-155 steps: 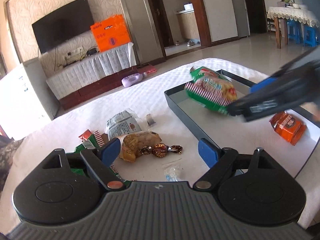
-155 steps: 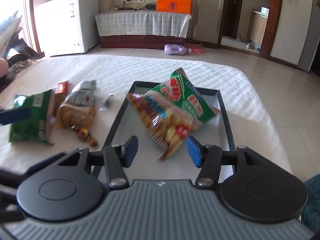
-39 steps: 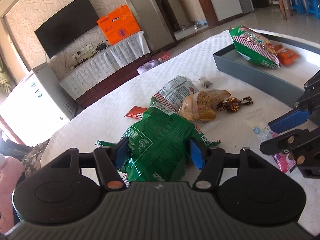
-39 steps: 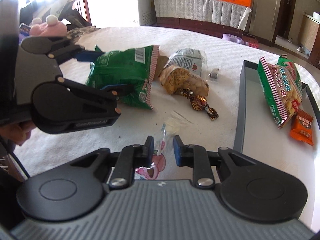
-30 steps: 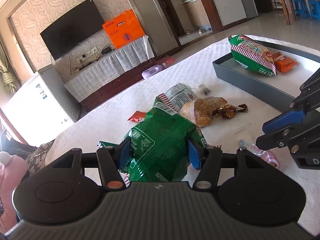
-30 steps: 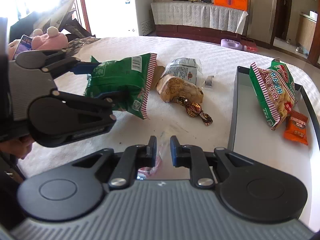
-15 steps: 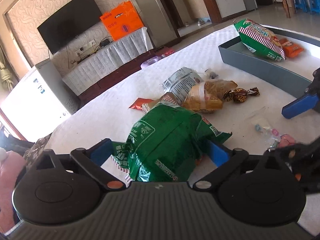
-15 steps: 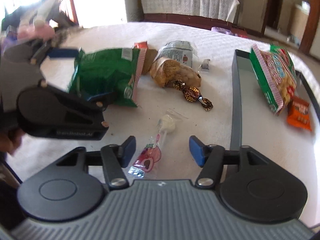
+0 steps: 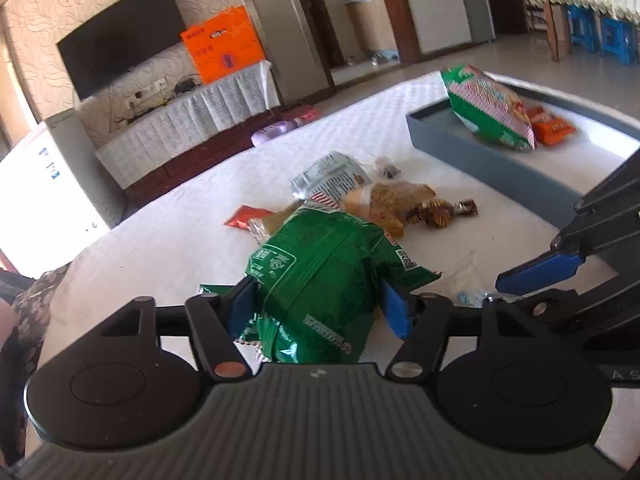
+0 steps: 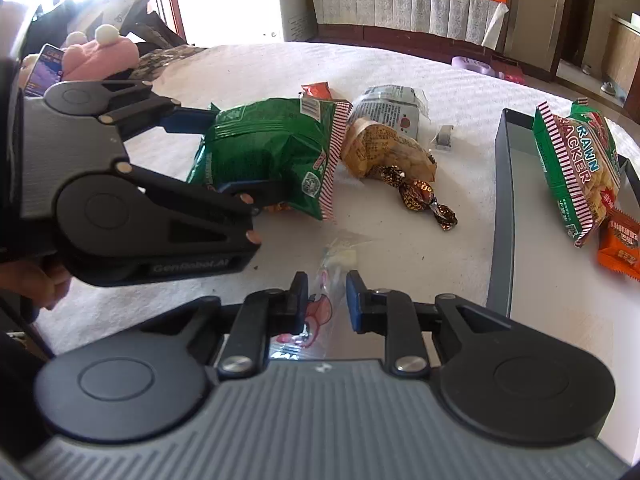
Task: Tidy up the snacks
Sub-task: 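Lift green chip bag with left tool while right tool grasps pink lollipop, then carry chip bag into tray with left tool while right tool carries lollipop there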
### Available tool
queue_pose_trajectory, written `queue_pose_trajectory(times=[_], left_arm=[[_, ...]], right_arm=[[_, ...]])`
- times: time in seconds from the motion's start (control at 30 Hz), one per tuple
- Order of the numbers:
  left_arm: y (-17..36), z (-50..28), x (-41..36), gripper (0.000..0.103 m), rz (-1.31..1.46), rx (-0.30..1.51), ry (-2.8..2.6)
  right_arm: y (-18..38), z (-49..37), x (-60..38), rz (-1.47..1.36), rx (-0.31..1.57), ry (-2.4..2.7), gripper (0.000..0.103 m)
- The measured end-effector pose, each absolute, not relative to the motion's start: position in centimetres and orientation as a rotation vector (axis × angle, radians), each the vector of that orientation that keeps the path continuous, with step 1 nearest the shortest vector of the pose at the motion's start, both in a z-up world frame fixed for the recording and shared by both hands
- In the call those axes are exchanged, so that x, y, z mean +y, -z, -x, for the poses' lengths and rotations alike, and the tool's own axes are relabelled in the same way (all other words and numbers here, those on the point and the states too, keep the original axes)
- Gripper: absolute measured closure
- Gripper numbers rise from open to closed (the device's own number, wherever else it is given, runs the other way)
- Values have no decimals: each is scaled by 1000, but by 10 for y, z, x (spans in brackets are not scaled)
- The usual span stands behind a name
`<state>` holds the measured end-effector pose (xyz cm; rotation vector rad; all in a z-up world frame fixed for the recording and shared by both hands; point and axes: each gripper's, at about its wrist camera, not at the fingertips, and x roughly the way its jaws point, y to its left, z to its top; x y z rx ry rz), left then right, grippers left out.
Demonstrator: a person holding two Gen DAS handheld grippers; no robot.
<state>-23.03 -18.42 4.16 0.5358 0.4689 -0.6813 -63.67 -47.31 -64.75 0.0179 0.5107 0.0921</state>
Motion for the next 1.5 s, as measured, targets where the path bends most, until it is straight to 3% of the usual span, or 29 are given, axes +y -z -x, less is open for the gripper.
queue_pose_trajectory(times=[0.5,1.5], left_arm=[[-70,242,-186,37,-454,406,633],[-91,274,-226,37,-427,338,750]], right_arm=[[622,673,-506,-97,346,-63,85],[622,713,-575,-200,274,71,86]])
